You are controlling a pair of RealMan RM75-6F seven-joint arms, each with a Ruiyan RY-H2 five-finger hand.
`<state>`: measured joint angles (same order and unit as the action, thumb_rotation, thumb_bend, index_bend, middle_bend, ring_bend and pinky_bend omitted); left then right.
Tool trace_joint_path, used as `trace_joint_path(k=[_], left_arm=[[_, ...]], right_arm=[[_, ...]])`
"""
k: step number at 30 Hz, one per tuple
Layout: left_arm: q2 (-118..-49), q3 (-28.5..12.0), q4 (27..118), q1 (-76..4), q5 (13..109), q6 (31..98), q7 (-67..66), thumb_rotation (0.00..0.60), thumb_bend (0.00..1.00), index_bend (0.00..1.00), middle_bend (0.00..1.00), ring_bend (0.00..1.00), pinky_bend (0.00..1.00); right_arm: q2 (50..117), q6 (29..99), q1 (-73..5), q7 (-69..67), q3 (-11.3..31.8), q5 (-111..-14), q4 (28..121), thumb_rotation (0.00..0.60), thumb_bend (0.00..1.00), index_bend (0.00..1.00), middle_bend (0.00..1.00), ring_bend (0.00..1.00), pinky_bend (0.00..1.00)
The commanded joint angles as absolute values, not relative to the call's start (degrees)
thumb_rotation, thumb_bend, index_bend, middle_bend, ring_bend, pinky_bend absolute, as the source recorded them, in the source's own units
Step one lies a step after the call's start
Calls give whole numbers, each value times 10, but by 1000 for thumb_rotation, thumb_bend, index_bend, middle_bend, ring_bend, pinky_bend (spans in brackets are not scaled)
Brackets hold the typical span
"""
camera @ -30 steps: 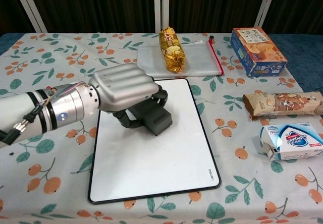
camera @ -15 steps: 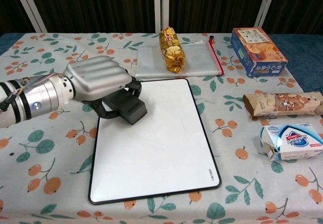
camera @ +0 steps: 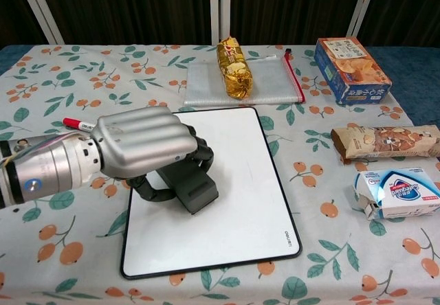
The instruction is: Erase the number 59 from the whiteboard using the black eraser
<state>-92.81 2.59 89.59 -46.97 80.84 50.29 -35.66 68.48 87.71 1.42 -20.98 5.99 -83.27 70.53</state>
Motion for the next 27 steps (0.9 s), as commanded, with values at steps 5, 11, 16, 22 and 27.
trace_joint_path(k=[5, 11, 16, 22, 27], left_arm=[[-875, 38, 976, -462, 811, 512, -396, 600, 433, 585, 483, 392, 455], [-839, 18, 996, -442, 807, 562, -398, 600, 433, 585, 483, 392, 455], [-806, -11, 987, -431, 801, 596, -361, 600, 433, 585, 483, 392, 454], [-795, -44, 914, -420, 749, 595, -287, 600, 433, 586, 483, 392, 455], [-820, -60, 815, -420, 714, 575, -242, 600, 433, 586, 483, 392, 454]], right_arm=[[685, 879, 14, -210, 60, -834, 706, 600, 221, 0, 0, 0, 0], [686, 878, 12, -208, 59, -836, 706, 600, 221, 0, 0, 0, 0], [685, 878, 10, -203, 60, -836, 710, 600, 220, 0, 0, 0, 0], [685, 876, 7, -195, 59, -838, 718, 600, 221, 0, 0, 0, 0], [687, 873, 4, -187, 57, -840, 724, 600, 221, 0, 0, 0, 0]])
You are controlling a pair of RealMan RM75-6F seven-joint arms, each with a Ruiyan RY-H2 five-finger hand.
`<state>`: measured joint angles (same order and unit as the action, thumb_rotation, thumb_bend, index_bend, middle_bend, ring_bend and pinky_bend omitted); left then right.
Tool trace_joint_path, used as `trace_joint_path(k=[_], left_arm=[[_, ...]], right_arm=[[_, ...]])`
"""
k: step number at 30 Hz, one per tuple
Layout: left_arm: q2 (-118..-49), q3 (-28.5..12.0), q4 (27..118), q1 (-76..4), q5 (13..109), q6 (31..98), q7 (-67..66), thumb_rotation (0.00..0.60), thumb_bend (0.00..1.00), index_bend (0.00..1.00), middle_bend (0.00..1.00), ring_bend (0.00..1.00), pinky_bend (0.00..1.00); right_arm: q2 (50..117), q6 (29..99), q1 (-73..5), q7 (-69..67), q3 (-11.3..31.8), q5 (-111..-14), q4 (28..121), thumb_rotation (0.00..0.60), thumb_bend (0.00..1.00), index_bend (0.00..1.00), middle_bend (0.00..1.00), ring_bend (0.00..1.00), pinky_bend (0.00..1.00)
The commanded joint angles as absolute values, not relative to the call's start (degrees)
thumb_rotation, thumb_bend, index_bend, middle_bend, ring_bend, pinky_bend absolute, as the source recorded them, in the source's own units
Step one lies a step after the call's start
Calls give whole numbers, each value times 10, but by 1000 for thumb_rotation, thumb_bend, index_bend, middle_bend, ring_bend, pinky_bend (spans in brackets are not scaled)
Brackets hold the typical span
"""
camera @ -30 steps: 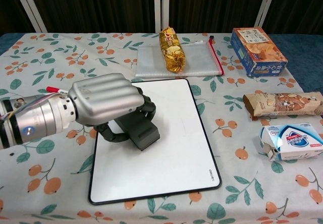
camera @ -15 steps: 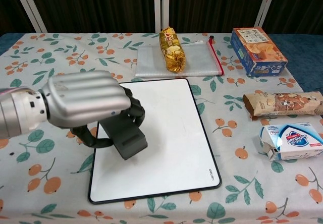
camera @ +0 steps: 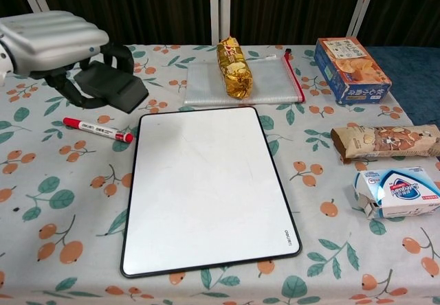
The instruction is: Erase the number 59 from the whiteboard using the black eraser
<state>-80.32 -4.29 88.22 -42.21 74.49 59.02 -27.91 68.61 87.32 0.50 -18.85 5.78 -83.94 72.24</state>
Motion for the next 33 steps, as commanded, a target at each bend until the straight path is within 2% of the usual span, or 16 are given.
trace_joint_path(k=[1, 8, 15, 18, 20, 22, 25, 30, 33], left_arm=[[-827, -62, 798, -421, 709, 570, -236, 600, 433, 586, 483, 392, 452], [-874, -81, 685, -440, 677, 524, -203, 600, 433, 584, 484, 390, 449], [-910, -85, 619, -450, 667, 502, -190, 600, 426, 545, 472, 383, 437], [-916, -80, 607, -450, 677, 502, -184, 600, 409, 394, 405, 324, 393], [-917, -79, 603, -449, 679, 501, -182, 600, 351, 209, 280, 250, 344], [-918, -80, 603, -447, 685, 510, -173, 600, 290, 107, 180, 193, 312], [-918, -80, 599, -443, 698, 522, -157, 600, 244, 70, 124, 152, 286], [-896, -75, 626, -433, 708, 530, -148, 600, 216, 64, 116, 137, 279], [-864, -74, 675, -410, 720, 574, -144, 600, 200, 64, 115, 132, 271]], right_arm=[[687, 873, 4, -185, 57, -841, 725, 600, 221, 0, 0, 0, 0], [685, 876, 7, -180, 55, -839, 730, 600, 221, 0, 0, 0, 0], [684, 877, 10, -185, 56, -835, 726, 600, 221, 0, 0, 0, 0], [685, 876, 10, -188, 56, -834, 723, 600, 221, 0, 0, 0, 0], [685, 875, 10, -189, 56, -833, 721, 600, 221, 0, 0, 0, 0], [686, 875, 9, -190, 56, -834, 720, 600, 221, 0, 0, 0, 0], [687, 875, 9, -190, 56, -835, 720, 600, 221, 0, 0, 0, 0], [686, 876, 7, -188, 56, -838, 722, 600, 221, 0, 0, 0, 0], [685, 879, 7, -189, 57, -838, 724, 600, 221, 0, 0, 0, 0]])
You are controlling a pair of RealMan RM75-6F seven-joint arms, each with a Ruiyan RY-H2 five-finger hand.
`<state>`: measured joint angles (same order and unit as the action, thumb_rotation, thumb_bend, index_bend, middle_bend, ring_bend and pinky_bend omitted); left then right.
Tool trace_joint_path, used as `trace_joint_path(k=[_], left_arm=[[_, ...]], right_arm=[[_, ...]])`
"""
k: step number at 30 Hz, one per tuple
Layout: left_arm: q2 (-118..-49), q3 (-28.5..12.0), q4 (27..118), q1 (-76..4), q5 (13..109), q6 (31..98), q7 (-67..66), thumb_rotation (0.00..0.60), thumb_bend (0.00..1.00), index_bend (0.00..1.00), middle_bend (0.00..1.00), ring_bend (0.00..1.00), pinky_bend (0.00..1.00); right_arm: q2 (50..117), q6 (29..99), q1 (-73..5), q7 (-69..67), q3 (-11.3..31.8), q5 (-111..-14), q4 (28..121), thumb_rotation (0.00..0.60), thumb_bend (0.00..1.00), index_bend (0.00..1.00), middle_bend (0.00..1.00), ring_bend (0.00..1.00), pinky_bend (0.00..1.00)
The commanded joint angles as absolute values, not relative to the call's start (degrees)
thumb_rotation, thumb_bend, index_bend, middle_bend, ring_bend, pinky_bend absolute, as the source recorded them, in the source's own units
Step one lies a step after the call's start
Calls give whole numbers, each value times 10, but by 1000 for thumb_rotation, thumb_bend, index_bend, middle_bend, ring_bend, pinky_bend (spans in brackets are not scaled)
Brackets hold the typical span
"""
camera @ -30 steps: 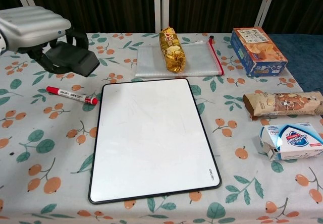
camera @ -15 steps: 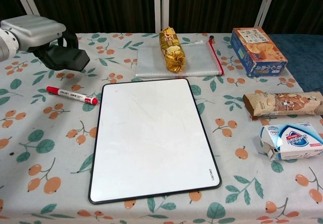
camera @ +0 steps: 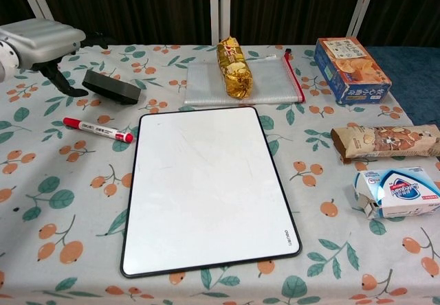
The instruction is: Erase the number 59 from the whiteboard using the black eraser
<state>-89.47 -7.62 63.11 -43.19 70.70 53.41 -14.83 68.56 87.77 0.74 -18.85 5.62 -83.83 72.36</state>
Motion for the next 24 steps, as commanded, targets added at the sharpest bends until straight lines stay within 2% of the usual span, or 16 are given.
trace_joint_path(k=[1, 4, 8, 14, 18, 24], left_arm=[[-850, -72, 696, -399, 726, 593, -145, 600, 194, 64, 115, 125, 266], [-798, -55, 773, -348, 752, 676, -158, 600, 173, 65, 115, 102, 252], [-735, -11, 861, -258, 791, 794, -167, 600, 133, 66, 114, 89, 228], [-706, 51, 888, -142, 826, 912, -168, 578, 111, 73, 113, 88, 221], [-712, 68, 864, -95, 844, 952, -129, 569, 111, 74, 113, 88, 220], [-721, 68, 827, -64, 853, 959, -74, 562, 100, 75, 113, 88, 219]], right_arm=[[685, 879, 8, -191, 57, -838, 724, 600, 221, 0, 0, 0, 0], [686, 879, 8, -194, 58, -836, 721, 600, 221, 0, 0, 0, 0], [696, 876, 5, -196, 55, -840, 707, 600, 221, 0, 0, 0, 0], [706, 886, 2, -186, 48, -859, 695, 600, 220, 0, 0, 0, 0], [706, 891, 0, -172, 44, -869, 699, 600, 217, 0, 0, 0, 0], [708, 889, -1, -151, 38, -875, 708, 600, 214, 0, 0, 0, 0]])
